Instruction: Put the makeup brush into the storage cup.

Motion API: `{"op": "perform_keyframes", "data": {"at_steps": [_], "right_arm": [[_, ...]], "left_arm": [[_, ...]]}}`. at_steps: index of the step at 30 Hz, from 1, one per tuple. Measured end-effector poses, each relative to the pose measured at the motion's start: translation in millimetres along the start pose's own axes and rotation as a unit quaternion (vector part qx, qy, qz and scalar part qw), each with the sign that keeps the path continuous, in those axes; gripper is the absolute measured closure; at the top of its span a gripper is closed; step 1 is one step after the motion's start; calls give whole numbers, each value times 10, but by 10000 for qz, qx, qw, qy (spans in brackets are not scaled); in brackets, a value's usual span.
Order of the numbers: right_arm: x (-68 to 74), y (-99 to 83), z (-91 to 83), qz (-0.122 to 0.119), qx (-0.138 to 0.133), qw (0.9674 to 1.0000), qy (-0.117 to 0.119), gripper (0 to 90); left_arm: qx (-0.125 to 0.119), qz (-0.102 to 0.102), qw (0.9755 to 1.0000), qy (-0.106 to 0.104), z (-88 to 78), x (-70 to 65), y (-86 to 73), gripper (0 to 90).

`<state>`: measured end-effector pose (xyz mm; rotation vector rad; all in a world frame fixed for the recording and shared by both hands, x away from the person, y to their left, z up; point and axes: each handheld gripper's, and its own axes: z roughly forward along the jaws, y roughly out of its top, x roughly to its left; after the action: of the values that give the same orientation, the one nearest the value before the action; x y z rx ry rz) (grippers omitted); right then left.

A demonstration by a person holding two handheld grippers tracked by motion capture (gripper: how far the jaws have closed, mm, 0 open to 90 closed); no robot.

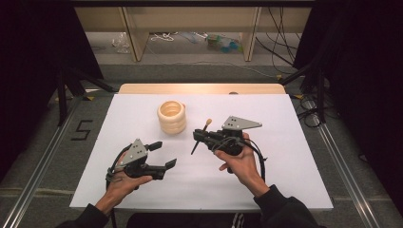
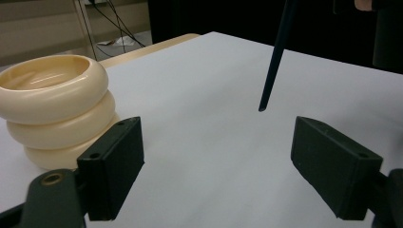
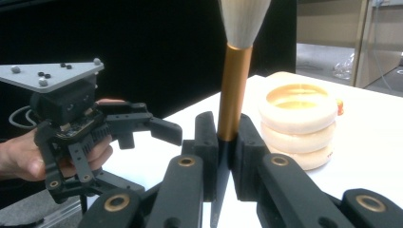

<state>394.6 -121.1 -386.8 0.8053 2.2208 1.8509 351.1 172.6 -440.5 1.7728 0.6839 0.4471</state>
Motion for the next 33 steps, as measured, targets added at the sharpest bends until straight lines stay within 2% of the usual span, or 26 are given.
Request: {"op": "perform_keyframes", "data": {"at_steps": [2, 3, 5, 10, 13, 21, 23, 24, 27, 33], "right_arm": [[-5, 7, -10, -27, 79, 10000, -11, 830], [-8, 6, -3, -40, 14, 10000, -19, 830], [-16, 15, -11, -53, 33, 10000, -34, 830], [-47, 35, -34, -112, 55, 9999, -116, 830], [-57, 54, -41, -124, 22, 9998, -136, 829], [-110, 73, -24, -128, 27, 9996, -240, 830], [-127, 84, -29, -188, 51, 9993, -334, 830], [-135, 86, -21, -201, 12, 9994, -299, 830], [-155, 136, -26, -238, 84, 9992, -322, 830], [-168, 246, -5, -324, -26, 9987, -386, 830]], "left_arm": [[0, -1, 10000, -16, -11, 8, -9, 182], [2, -20, 10000, -9, -14, 9, -14, 183], [17, 61, 10000, 18, -27, 28, -23, 183], [-10, 48, 10000, 22, -74, 57, -49, 183], [-76, 103, 9998, 132, -120, 70, -49, 191], [-145, 25, 9997, 204, -220, 110, -84, 192], [-113, 35, 9997, 236, -250, 117, -92, 192], [-133, 8, 9996, 228, -258, 119, -98, 191], [-149, 16, 9997, 213, -277, 132, -101, 188], [-161, -68, 9995, 270, -281, 158, -110, 182]]}}
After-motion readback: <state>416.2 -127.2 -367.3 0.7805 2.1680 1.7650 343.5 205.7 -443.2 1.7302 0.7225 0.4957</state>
